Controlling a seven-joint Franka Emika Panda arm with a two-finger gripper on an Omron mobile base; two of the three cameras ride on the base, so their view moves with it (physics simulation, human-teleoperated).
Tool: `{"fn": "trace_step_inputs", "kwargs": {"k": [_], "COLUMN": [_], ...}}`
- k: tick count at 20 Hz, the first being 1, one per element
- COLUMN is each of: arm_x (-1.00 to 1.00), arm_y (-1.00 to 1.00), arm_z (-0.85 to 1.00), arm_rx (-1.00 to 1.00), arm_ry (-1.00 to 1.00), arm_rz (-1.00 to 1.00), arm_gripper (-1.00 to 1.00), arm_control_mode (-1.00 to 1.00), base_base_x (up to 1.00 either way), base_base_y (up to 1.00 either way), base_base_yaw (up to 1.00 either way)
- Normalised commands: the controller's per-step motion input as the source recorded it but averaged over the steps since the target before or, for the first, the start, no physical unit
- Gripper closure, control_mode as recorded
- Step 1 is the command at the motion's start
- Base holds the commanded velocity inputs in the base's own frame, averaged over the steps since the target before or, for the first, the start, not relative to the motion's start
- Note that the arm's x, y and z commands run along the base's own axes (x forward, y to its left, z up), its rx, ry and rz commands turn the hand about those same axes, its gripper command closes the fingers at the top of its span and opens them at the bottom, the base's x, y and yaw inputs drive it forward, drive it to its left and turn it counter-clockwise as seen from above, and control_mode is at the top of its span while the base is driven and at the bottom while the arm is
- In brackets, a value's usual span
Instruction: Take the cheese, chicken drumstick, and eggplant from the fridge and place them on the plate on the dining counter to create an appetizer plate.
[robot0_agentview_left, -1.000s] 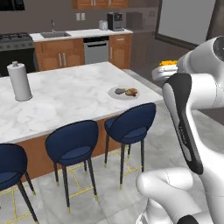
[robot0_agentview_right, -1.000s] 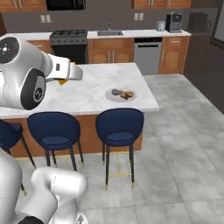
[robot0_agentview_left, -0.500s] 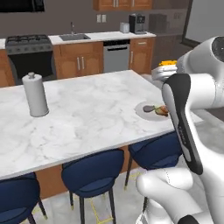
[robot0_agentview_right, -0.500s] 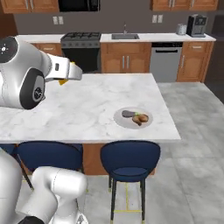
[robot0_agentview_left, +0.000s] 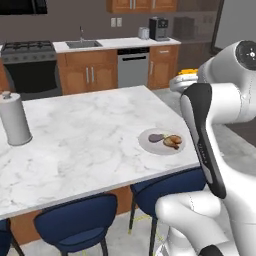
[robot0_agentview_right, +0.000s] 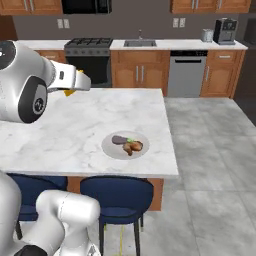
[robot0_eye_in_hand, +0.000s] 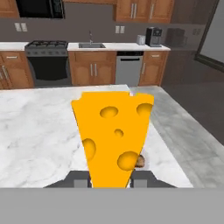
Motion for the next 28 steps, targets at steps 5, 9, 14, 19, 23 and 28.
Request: {"fn": "trace_step_inputs", "kwargs": {"k": [5, 9, 14, 19, 23, 28], "arm_x": [0.0, 0.0, 0.0, 0.0, 0.0, 0.0], "arm_y": [0.0, 0.0, 0.0, 0.0, 0.0, 0.0], "arm_z": [0.0, 0.0, 0.0, 0.0, 0.0, 0.0], "arm_rx": [0.0, 0.0, 0.0, 0.0, 0.0, 0.0], "arm_ry": [0.0, 0.0, 0.0, 0.0, 0.0, 0.0], "arm_rz": [0.0, 0.0, 0.0, 0.0, 0.0, 0.0], "arm_gripper": [1.0, 1.0, 1.0, 1.0, 1.0, 1.0], "arm_control_mode": [1.0, 1.0, 1.0, 1.0, 1.0, 1.0], "base_base_x": [0.0, 0.23, 0.62, 0.42, 0.18, 0.1], "base_base_y": [-1.0, -0.61, 0.02, 0.29, 0.08, 0.0], "base_base_yaw": [0.01, 0.01, 0.01, 0.0, 0.0, 0.0]}}
